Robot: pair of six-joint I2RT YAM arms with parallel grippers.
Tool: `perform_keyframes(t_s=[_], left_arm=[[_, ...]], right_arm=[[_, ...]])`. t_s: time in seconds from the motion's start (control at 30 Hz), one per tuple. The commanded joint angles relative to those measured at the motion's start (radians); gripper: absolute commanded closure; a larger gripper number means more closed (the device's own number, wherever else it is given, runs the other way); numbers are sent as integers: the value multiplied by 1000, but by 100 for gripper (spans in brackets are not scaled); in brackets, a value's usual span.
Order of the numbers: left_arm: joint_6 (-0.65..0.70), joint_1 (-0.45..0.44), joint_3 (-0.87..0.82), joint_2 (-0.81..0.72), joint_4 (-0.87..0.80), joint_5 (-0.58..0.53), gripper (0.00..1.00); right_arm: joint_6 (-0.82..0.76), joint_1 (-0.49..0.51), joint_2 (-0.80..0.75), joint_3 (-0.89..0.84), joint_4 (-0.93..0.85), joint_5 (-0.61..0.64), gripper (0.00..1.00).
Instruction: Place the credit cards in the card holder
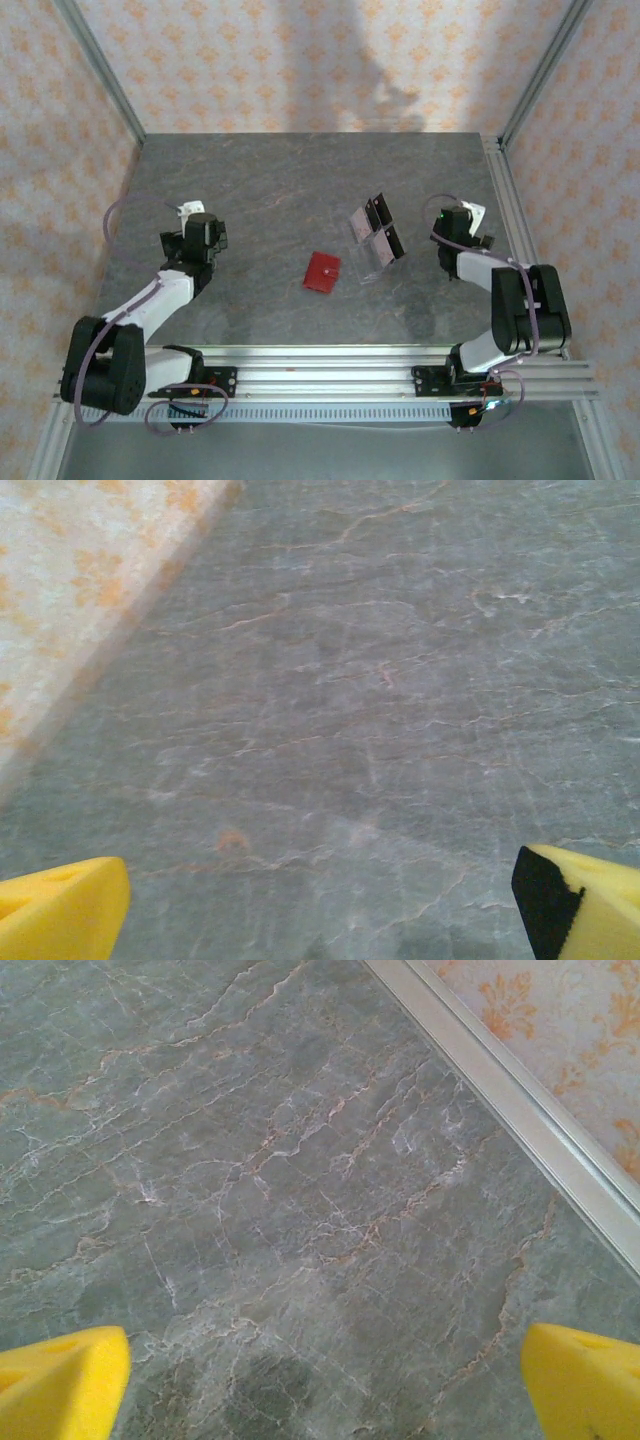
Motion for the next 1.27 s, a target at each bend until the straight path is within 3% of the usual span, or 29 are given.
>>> perform_keyframes(t_s=[0.0, 0.07, 0.2, 0.27, 0.47, 0.7, 0.87, 0.97, 1.23], left_arm=[[63, 7, -55, 61, 268, 43, 0], [85, 12, -51, 105, 306, 49, 0], [66, 73, -31, 162, 372, 178, 0], [63, 83, -59, 214, 473, 223, 0], [105, 82, -92, 269, 574, 314, 0], [105, 83, -90, 270, 571, 315, 0], [105, 82, -91, 270, 571, 316, 0], [106, 82, -91, 270, 570, 315, 0], [105, 82, -94, 270, 576, 314, 0]], right_arm=[[-42, -5, 12, -44, 314, -37, 0], [-64, -3, 19, -83, 397, -93, 1], [-94, -6, 17, -173, 531, -195, 0], [-102, -5, 77, -275, 812, -189, 0], [-92, -15, 55, -183, 594, -224, 0], [-54, -12, 47, -252, 723, -96, 1], [-104, -5, 54, -242, 717, -206, 1], [-104, -7, 63, -182, 607, -225, 1], [-102, -16, 52, -203, 635, -242, 1]])
